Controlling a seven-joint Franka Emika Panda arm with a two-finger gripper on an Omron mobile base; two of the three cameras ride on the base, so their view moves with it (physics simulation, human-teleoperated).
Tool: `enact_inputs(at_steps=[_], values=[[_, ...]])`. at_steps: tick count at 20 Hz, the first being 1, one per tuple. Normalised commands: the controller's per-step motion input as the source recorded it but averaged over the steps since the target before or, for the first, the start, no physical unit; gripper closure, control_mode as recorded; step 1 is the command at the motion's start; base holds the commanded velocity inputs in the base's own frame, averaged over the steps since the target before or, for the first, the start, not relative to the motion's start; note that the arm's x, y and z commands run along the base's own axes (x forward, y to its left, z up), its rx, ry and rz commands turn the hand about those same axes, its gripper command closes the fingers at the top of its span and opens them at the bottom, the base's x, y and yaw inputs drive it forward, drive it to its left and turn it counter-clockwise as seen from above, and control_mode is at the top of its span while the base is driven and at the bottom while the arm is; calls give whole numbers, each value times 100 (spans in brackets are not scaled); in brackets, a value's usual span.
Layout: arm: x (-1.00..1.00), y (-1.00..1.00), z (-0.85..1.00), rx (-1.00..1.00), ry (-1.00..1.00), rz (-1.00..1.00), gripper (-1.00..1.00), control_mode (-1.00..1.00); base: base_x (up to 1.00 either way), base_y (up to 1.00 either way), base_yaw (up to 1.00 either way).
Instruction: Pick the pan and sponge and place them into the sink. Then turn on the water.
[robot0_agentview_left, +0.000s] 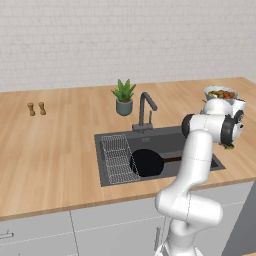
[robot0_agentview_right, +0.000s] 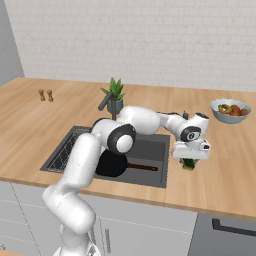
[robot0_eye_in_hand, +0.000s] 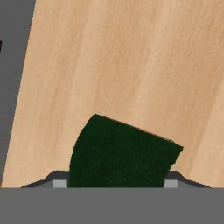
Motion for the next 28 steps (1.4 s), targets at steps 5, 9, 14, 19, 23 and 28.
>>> enact_inputs(at_steps=[5,9,14,19,23,28], values=[[-25,94,5,-10,-4,-1,100,-100,0,0,0],[-8,100,14,-9,-15,19,100,-100,0,0,0],[-27,100,2,-4,-16,23,100,-100,0,0,0],[-31,100,0,0,-12,32,100,-100,0,0,0],[2,100,9,5,-13,30,100,-100,0,0,0],[44,81,0,15,-1,28,100,-100,0,0,0]])
